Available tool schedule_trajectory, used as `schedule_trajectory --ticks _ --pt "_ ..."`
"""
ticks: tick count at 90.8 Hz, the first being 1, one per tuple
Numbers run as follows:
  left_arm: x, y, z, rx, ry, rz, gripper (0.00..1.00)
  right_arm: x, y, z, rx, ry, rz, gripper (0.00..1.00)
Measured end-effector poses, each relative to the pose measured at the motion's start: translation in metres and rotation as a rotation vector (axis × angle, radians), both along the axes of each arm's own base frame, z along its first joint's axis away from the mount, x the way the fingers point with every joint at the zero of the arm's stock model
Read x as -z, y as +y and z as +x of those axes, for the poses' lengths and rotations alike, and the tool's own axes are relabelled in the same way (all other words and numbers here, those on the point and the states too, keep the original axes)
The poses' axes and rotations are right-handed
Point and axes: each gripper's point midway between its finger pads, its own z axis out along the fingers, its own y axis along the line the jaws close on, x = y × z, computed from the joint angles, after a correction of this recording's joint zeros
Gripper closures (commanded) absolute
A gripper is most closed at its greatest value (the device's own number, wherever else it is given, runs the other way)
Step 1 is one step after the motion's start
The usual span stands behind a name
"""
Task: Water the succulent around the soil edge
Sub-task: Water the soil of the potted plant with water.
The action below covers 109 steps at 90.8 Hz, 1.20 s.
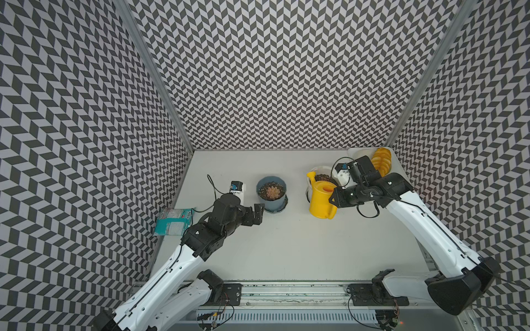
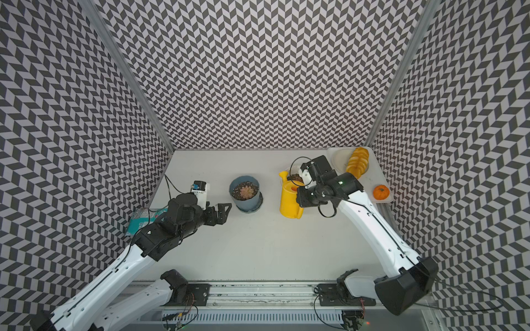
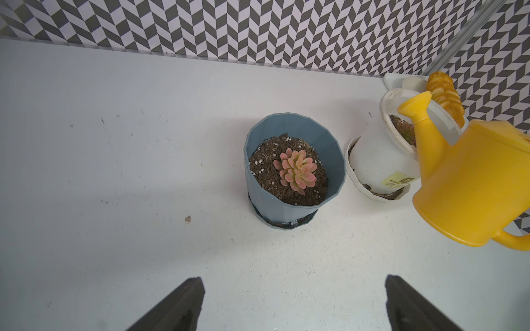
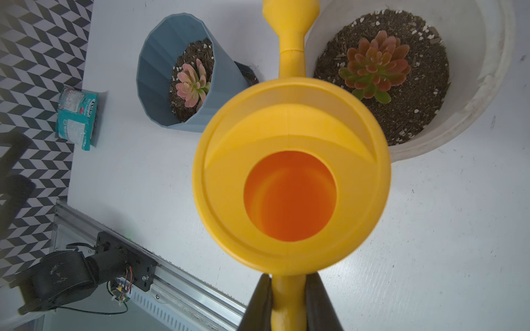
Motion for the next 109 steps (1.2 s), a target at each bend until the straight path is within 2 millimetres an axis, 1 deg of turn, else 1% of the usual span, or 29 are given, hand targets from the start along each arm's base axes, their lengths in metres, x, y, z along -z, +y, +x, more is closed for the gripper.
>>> schedule_trajectory --ticks 22,45,74,94,109 --pt "0.0 0.0 0.0 0.0 0.0 0.0 0.0 -0.002 -0.007 -0.005 0.019 -0.014 -0.007 1.0" --pt "0.0 0.0 0.0 0.0 0.0 0.0 0.0 -0.003 -0.015 -0.017 0.033 -0.026 -0.003 1.0" --pt "0.0 0.0 0.0 0.0 0.0 0.0 0.0 0.01 -0.015 -0.033 0.016 0.013 0.021 1.0" --pt "0.0 0.0 0.0 0.0 0.0 0.0 0.0 0.012 -0.015 -0.036 0.014 0.002 0.032 1.0" --pt "0.0 0.0 0.0 0.0 0.0 0.0 0.0 0.014 -0.02 -0.039 0.026 -0.009 0.025 1.0"
